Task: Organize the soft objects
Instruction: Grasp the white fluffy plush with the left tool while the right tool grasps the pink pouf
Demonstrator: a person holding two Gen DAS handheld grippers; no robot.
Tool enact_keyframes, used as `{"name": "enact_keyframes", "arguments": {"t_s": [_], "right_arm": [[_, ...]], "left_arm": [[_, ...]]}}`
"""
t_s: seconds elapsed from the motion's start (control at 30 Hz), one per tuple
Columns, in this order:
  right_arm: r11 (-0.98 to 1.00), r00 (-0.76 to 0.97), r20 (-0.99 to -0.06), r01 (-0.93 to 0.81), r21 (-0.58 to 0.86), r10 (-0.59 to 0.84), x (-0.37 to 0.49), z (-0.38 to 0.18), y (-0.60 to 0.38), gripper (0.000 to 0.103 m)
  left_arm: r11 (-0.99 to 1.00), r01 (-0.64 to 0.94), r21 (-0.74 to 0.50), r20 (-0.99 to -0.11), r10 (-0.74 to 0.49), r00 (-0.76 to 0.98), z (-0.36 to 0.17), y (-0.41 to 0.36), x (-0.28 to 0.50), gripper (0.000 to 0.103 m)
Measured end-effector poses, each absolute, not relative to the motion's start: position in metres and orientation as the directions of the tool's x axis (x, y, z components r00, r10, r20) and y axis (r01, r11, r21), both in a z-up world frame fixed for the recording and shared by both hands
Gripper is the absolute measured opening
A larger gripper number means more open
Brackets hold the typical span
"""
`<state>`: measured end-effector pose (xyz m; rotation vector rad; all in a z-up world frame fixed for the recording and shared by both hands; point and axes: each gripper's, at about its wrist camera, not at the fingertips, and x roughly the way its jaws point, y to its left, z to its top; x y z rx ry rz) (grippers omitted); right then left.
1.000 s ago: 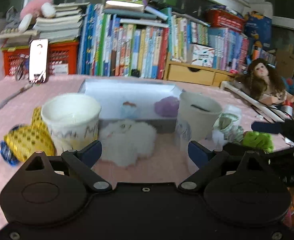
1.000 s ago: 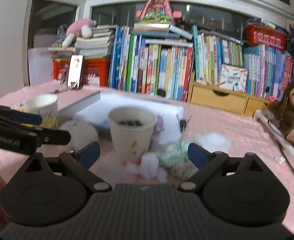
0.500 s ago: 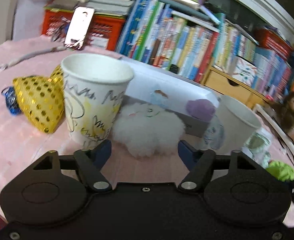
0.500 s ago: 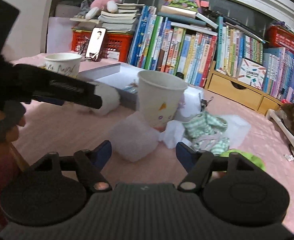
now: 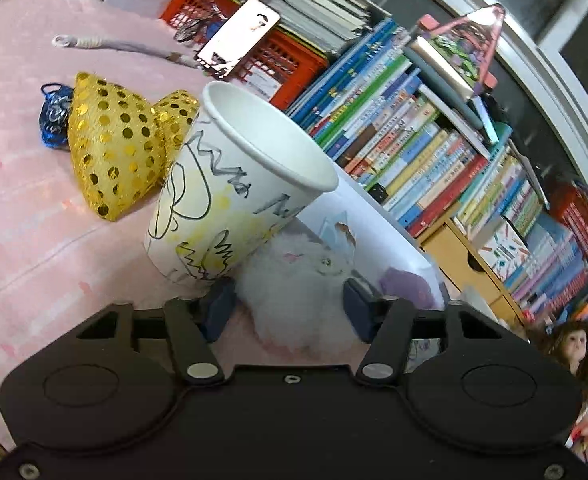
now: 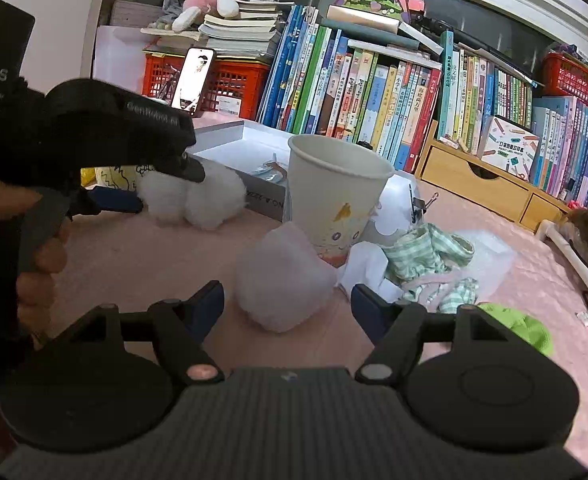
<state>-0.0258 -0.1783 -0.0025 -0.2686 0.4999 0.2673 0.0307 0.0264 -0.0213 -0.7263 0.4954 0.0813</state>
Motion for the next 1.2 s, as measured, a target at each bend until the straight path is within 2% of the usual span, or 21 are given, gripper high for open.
{"name": "enact_keyframes", "arguments": {"t_s": [0.17,0.33,0.4,0.5,0.77,0.87,1.03,1.07,1.17,1.2], "right_arm": [[0.926,0.836,-0.513,-0.330,-0.184,0.196,-0.020,-0.003,-0.178,0.078],[0.929,0.823,-0.525,-0.340,-0.145,0.219,-0.013,-0.005,-0.179,0.068],[0.930,0.822,-0.523,-0.342,-0.139,0.224,-0.013,-0.005,-0.179,0.060],[0.932,0.824,-0.520,-0.338,-0.132,0.225,-0.015,-0.005,-0.180,0.057],[0.935,0.830,-0.517,-0.323,-0.145,0.207,-0.029,0.000,-0.189,0.056],[0.939,0.836,-0.512,-0.311,-0.146,0.197,-0.034,0.003,-0.194,0.056],[0.948,0.845,-0.502,-0.287,-0.134,0.185,-0.039,0.008,-0.200,0.057],[0.950,0.846,-0.502,-0.284,-0.132,0.183,-0.039,0.008,-0.201,0.057],[0.953,0.845,-0.503,-0.278,-0.122,0.182,-0.038,0.007,-0.203,0.057],[0.954,0.844,-0.504,-0.277,-0.118,0.183,-0.038,0.006,-0.203,0.058]], "left_arm": [[0.732,-0.259,-0.630,-0.475,-0.099,0.875,-0.023,0.029,0.033,0.036],[0.732,-0.244,-0.637,-0.480,-0.128,0.868,-0.021,0.032,0.029,0.032],[0.733,-0.236,-0.638,-0.482,-0.141,0.865,-0.020,0.033,0.026,0.031],[0.754,-0.206,-0.624,-0.485,-0.167,0.859,-0.018,0.033,0.021,0.030],[0.840,-0.099,-0.534,-0.505,-0.223,0.834,-0.014,0.033,-0.009,0.029],[0.868,-0.058,-0.493,-0.516,-0.238,0.823,-0.013,0.031,-0.020,0.025],[0.914,0.014,-0.406,-0.515,-0.241,0.823,-0.008,0.023,-0.037,0.026],[0.924,0.021,-0.383,-0.509,-0.229,0.830,-0.007,0.021,-0.040,0.030],[0.950,0.015,-0.311,-0.475,-0.169,0.864,-0.003,0.015,-0.043,0.056],[0.963,0.022,-0.269,-0.466,-0.150,0.872,-0.002,0.012,-0.043,0.061]]}}
